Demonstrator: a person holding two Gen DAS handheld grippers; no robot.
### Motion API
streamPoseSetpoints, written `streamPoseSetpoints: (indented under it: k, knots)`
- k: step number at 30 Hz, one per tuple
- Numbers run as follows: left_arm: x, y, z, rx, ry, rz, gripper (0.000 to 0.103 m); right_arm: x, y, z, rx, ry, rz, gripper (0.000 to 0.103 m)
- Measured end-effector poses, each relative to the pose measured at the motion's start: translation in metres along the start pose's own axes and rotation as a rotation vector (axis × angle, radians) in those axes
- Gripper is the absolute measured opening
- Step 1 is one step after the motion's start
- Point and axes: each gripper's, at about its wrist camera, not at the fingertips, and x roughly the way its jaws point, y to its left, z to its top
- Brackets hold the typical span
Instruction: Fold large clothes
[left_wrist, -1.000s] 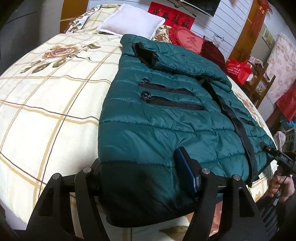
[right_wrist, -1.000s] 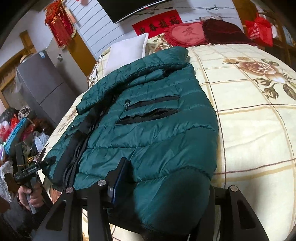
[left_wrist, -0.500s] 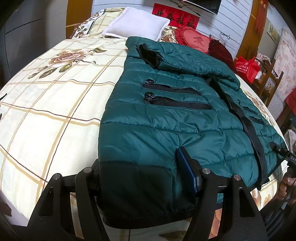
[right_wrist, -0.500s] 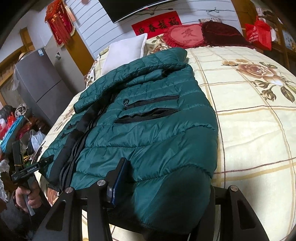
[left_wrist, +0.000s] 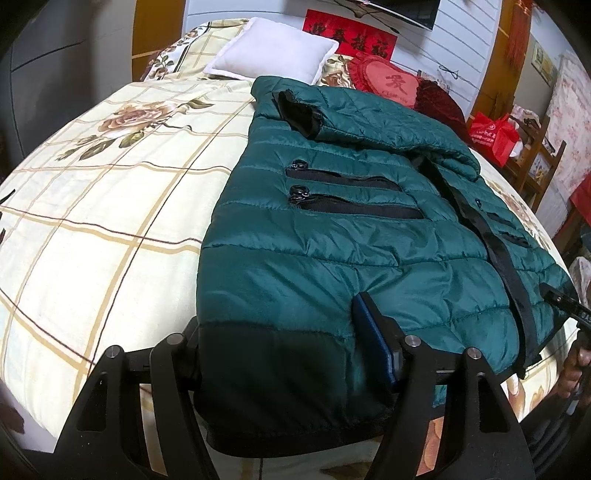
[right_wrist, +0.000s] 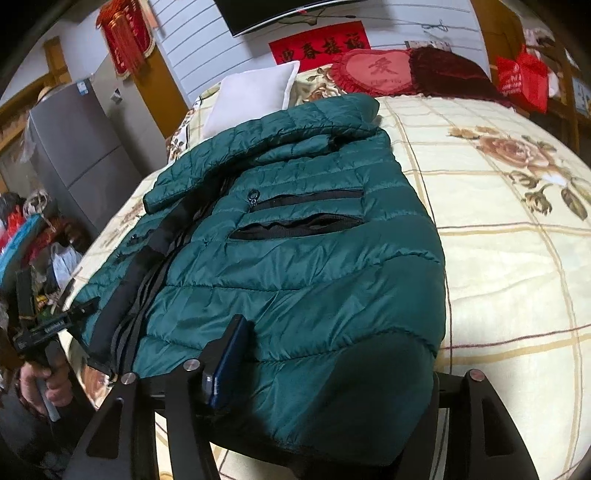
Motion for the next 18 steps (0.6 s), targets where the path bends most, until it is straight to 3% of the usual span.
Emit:
streamPoseSetpoints:
  k: [4,7,13,18]
  knots:
    - [-0.004,0.010,0.004,-0.023,-0.004,-0.014,0.026,-0.013,0.006,-0.001,-0.031,-0.048,-0.031,0.027]
    - [-0.012,0.025,0.009,-0.055,0.001,-0.028,0.017,-0.031,0.005,-0.007,0.032,-0.093,0.000,0.020]
    - [-0.028,0.041,0.007,-0.084,0.014,-0.036,0.013,-0.048,0.024,-0.026,0.034,-0.086,0.048,0.017]
    - [-0.052,0.039,0.003,-0.049,0.008,-0.045,0.012,-0.059,0.026,-0.035,0.090,-0.086,0.055,0.017]
